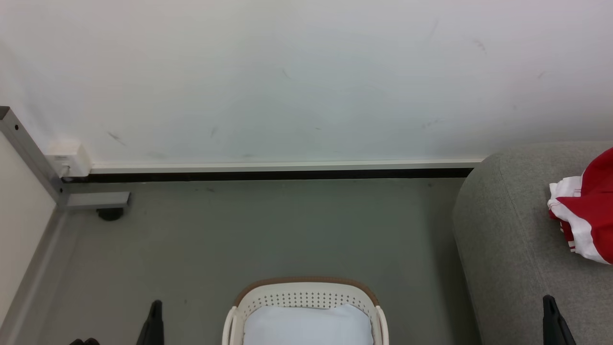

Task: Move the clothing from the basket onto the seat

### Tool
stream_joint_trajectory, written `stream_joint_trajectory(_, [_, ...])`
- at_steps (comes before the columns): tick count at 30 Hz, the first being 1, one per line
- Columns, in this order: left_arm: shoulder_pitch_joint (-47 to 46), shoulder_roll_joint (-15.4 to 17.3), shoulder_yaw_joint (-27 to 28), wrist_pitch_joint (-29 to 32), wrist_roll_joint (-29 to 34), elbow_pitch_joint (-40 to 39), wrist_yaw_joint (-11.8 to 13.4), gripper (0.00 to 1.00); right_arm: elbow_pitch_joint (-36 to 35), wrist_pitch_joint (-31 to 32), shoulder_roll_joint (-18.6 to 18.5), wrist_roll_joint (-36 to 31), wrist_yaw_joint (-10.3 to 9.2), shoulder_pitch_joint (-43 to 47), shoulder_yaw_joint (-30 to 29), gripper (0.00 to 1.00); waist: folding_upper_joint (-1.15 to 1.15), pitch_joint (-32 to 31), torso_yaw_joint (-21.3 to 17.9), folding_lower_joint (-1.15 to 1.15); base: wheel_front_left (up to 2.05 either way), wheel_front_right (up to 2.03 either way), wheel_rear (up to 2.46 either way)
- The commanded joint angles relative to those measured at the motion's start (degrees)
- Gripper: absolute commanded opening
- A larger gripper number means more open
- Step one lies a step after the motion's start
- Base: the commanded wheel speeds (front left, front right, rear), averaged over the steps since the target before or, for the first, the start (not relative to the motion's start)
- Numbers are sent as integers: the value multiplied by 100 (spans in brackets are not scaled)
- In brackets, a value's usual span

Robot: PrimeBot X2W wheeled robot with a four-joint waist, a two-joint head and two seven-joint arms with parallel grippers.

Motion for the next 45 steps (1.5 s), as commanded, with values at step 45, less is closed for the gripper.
stream_joint_trajectory(45, [-509,31,238,812,-3069,-98,-111,0,-105,813,-82,3238,-8,-582,-92,0,0,48,22,0,0,0,0])
